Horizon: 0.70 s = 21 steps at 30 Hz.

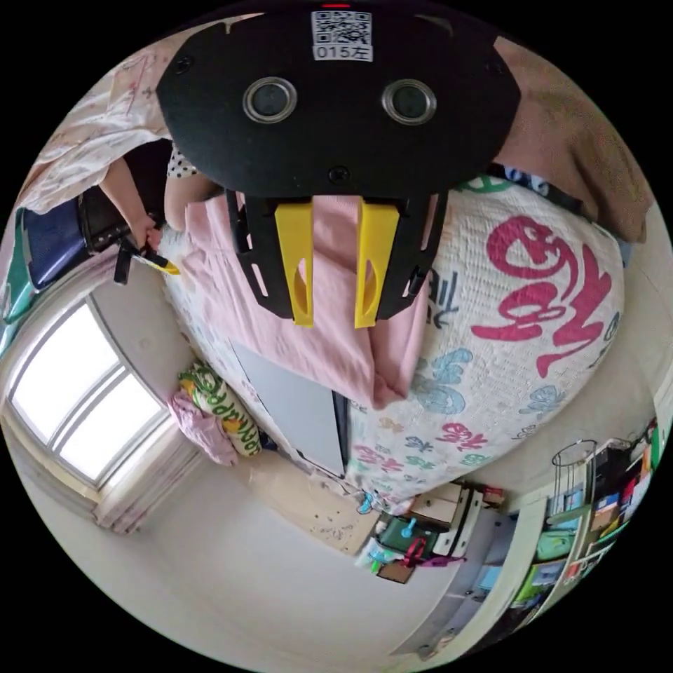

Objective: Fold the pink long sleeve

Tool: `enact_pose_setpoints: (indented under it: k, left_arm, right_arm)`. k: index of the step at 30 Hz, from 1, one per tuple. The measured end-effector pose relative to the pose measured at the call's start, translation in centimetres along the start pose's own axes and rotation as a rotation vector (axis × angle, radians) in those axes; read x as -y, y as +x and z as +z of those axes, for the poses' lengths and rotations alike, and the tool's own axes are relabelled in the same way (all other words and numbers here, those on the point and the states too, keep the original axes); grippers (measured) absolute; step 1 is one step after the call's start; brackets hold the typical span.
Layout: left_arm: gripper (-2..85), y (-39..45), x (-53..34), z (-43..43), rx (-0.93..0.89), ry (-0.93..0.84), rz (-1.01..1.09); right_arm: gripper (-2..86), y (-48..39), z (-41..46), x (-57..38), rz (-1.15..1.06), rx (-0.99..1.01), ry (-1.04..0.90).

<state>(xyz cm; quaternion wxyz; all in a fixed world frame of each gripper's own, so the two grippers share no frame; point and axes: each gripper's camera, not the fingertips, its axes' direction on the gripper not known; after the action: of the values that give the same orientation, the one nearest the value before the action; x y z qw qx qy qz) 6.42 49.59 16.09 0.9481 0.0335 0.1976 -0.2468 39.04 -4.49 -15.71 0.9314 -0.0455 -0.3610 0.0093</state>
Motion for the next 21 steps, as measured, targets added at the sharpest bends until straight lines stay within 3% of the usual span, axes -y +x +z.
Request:
enact_pose_setpoints:
  k: [3,5,11,17,21]
  left_arm:
    - [10.3,-4.2,4.1,6.1,-0.122,-0.06,-0.132]
    - [10.9,-5.5,5.3,9.2,-0.059,-0.071,-0.178]
    - [12.1,-7.3,6.8,16.8,-0.09,-0.183,-0.248]
    - [10.7,-7.7,6.1,21.1,-0.056,-0.261,-0.208]
    - [2.5,-8.1,6.0,21.9,-0.083,-0.241,-0.183]
  right_arm:
    - [12.2,6.5,0.6,5.4,0.196,0.123,0.058]
    - [13.1,9.7,1.4,8.0,0.285,0.11,0.064]
    - [15.0,16.3,4.0,14.7,0.41,0.069,-0.007]
    - [9.8,20.7,6.7,17.5,0.523,0.058,-0.053]
    - [3.9,22.3,7.7,17.8,0.527,0.054,-0.017]
